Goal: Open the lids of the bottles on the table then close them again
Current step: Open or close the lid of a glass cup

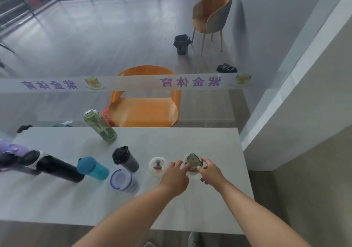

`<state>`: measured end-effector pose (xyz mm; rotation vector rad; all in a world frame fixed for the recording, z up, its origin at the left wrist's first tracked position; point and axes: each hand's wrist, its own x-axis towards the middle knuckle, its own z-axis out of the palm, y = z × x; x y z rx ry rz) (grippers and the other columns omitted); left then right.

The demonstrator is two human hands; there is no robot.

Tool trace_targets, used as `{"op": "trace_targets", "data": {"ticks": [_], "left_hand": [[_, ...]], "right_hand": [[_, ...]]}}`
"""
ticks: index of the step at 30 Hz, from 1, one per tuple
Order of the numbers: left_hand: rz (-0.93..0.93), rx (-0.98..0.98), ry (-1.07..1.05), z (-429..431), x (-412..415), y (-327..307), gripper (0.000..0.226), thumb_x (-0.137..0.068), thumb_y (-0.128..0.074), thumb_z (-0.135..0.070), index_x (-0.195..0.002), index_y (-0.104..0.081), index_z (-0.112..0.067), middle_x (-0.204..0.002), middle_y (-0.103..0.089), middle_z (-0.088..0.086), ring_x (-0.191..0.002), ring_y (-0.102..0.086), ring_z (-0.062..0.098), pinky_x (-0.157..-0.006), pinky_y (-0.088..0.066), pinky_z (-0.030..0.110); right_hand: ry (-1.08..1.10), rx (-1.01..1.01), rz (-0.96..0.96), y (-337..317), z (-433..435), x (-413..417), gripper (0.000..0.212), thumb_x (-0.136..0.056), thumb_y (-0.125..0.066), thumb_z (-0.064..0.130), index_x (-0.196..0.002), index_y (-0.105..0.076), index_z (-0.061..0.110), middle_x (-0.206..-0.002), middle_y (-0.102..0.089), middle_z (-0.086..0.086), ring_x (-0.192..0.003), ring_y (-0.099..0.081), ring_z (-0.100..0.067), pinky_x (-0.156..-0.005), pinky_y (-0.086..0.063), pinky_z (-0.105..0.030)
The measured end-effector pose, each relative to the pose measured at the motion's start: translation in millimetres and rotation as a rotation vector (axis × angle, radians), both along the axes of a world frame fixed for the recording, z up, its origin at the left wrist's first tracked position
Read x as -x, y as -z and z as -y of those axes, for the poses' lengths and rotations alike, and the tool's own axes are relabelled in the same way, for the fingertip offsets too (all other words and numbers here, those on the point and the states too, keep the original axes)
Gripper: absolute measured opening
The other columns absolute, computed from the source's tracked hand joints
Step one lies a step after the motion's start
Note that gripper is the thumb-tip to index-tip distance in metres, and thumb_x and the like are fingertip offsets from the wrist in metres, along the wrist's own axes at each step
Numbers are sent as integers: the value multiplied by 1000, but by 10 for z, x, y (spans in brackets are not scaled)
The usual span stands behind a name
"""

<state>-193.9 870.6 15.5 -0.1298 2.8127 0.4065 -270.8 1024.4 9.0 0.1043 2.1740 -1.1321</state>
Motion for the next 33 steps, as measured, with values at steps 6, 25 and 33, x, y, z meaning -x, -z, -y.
{"op": "trace_targets", "data": {"ticks": [6,25,33], "left_hand": [[-20,-31,-7,105,-165,-135,47,-95,-43,-31,-141,-37,-27,-142,-41,5,-126,-36,28,-101,-36,41],[-195,6,-230,2337,-2586,-566,44,-94,-44,-32,-137,-44,-24,-138,-49,1,-123,-42,25,-101,-38,40],[-202,13,-475,3644,-3552,-642,44,-94,-42,-33,-138,-44,-26,-138,-49,-1,-125,-40,25,-101,-37,39]], "right_hand": [[-22,-99,-76,-67,-25,-68,49,-94,-52,26,-142,-47,20,-108,-69,-7,-86,-68,-23,-67,-53,-29],[-409,-301,-484,-640,2265,-2203,43,-97,-50,26,-140,-51,20,-142,-53,-9,-126,-53,-29,-99,-47,-37],[-651,-236,-619,-839,3883,-2958,42,-98,-50,29,-139,-52,23,-139,-55,-4,-125,-53,-26,-103,-45,-38]]}}
